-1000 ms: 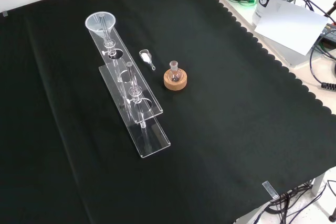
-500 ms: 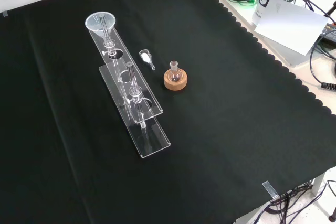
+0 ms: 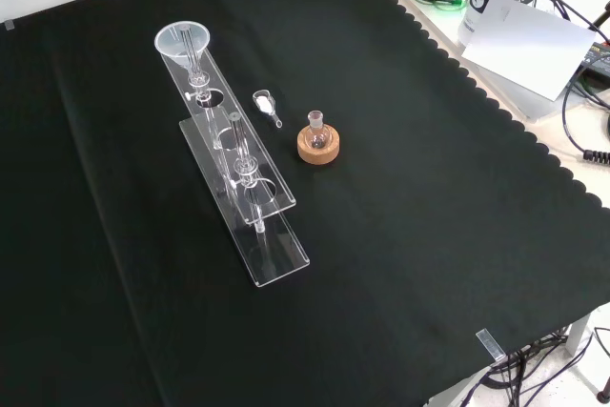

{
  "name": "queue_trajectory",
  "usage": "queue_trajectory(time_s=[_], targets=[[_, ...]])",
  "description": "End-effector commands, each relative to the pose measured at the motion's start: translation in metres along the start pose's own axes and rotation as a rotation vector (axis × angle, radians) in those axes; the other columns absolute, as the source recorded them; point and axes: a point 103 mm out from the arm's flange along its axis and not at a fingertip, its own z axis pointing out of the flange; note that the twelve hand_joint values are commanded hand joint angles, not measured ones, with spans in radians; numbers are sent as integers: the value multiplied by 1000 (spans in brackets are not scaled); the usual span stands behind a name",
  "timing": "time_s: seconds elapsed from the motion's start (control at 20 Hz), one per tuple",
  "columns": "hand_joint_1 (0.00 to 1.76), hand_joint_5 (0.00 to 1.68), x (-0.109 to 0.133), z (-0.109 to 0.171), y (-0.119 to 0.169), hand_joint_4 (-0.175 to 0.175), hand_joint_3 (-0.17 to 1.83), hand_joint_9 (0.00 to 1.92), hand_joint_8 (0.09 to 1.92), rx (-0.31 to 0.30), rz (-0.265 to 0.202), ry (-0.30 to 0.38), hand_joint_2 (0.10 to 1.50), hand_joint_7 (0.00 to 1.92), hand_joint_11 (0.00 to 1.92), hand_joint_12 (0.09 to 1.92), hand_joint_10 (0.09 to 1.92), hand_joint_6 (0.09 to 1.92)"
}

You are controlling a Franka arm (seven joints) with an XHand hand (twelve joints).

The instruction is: Pick up the funnel from the transparent funnel stand.

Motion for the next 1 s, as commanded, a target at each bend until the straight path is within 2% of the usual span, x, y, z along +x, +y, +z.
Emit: queue_trajectory(time_s=[0.05,0.35,1.0], targets=[[205,208,-21,18,93,-1,290,263,558,59,-23,-1,1051,82,241,1358,673,87],[306,184,-21,44,135,-3,258,262,578,125,-62,-5,972,77,224,1389,686,87],[438,153,-8,100,170,6,222,255,605,290,-126,-25,868,44,285,1451,712,87]])
